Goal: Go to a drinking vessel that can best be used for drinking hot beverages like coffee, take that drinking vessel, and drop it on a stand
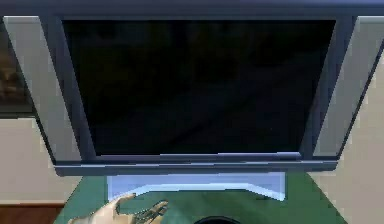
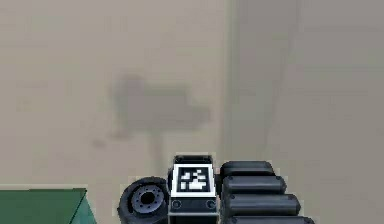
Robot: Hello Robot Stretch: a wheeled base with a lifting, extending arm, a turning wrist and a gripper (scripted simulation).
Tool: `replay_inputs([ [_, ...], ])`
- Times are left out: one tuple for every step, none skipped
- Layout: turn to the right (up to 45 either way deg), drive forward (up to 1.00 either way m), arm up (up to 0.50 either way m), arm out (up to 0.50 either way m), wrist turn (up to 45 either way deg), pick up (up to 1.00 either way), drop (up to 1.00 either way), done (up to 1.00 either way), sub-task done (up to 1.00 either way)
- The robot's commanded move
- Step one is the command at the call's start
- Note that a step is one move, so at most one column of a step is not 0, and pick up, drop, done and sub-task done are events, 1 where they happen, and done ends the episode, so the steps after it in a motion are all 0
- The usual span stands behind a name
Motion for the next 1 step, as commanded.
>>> replay_inputs([
  [-45.0,0.0,0.0,0.0,0.0,0.0,0.0,0.0,0.0],
])
